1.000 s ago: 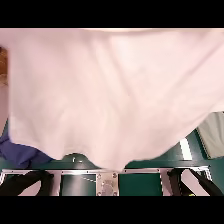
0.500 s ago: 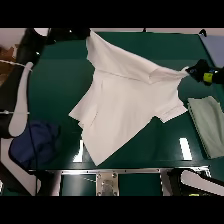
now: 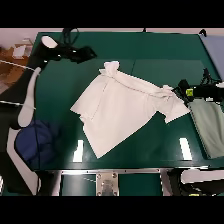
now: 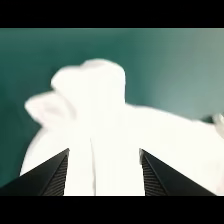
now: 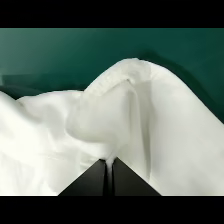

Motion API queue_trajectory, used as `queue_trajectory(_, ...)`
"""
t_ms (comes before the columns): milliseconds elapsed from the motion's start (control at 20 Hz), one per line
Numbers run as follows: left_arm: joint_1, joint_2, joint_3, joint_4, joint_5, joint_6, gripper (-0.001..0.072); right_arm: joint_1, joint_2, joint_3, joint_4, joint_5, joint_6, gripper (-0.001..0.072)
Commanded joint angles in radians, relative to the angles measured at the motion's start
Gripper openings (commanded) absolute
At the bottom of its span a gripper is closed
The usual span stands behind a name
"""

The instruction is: Fold the shirts.

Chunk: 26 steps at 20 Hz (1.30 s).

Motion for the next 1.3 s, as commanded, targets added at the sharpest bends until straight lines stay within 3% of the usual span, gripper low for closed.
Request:
queue_trajectory(0,0.125,0.045,-0.008,0.021,-0.445,-0.167,0.0512,-0.009,-0.014,0.059,-0.002,0.068,-0.015,0.0019)
queue_trajectory(100,0.152,0.075,-0.067,0.07,-0.605,-0.241,0.051,-0.009,-0.014,0.069,-0.002,0.068,-0.019,0.002)
queue_trajectory(200,0.139,0.152,-0.214,0.188,-0.648,-0.249,0.051,-0.009,-0.015,0.069,-0.002,0.069,-0.019,0.0019)
queue_trajectory(300,0.109,0.293,-0.471,0.234,-0.539,-0.212,0.051,-0.009,-0.015,0.069,-0.002,0.072,-0.024,0.0019)
queue_trajectory(550,0.097,0.576,-1.109,0.187,-0.219,-0.153,0.0513,-0.009,-0.015,0.069,-0.002,0.076,-0.026,0.002)
queue_trajectory(750,0.097,0.554,-1.262,-0.061,0.007,-0.03,0.0513,-0.009,-0.015,0.069,-0.002,0.089,-0.026,0.0019)
queue_trajectory(900,0.092,0.486,-1.262,-0.26,0.09,0.101,0.0512,-0.009,-0.015,0.069,-0.002,0.091,-0.026,0.0019)
queue_trajectory(1000,0.068,0.439,-1.26,-0.299,0.12,0.131,0.0508,-0.009,-0.015,0.069,-0.002,0.091,-0.026,0.0019)
queue_trajectory(1050,0.063,0.424,-1.257,-0.313,0.122,0.154,0.0352,-0.009,-0.015,0.069,-0.002,0.092,-0.026,0.0019)
queue_trajectory(1100,0.068,0.423,-1.252,-0.333,0.129,0.2,0.01,-0.009,-0.015,0.069,-0.002,0.093,-0.026,0.0019)
queue_trajectory(1150,0.08,0.423,-1.229,-0.332,0.127,0.214,0.0024,-0.011,-0.015,0.069,-0.002,0.096,-0.026,0.0019)
queue_trajectory(1250,0.135,0.423,-1.142,-0.298,0.127,0.207,0.0024,-0.012,-0.014,0.069,-0.004,0.11,-0.026,0.0019)
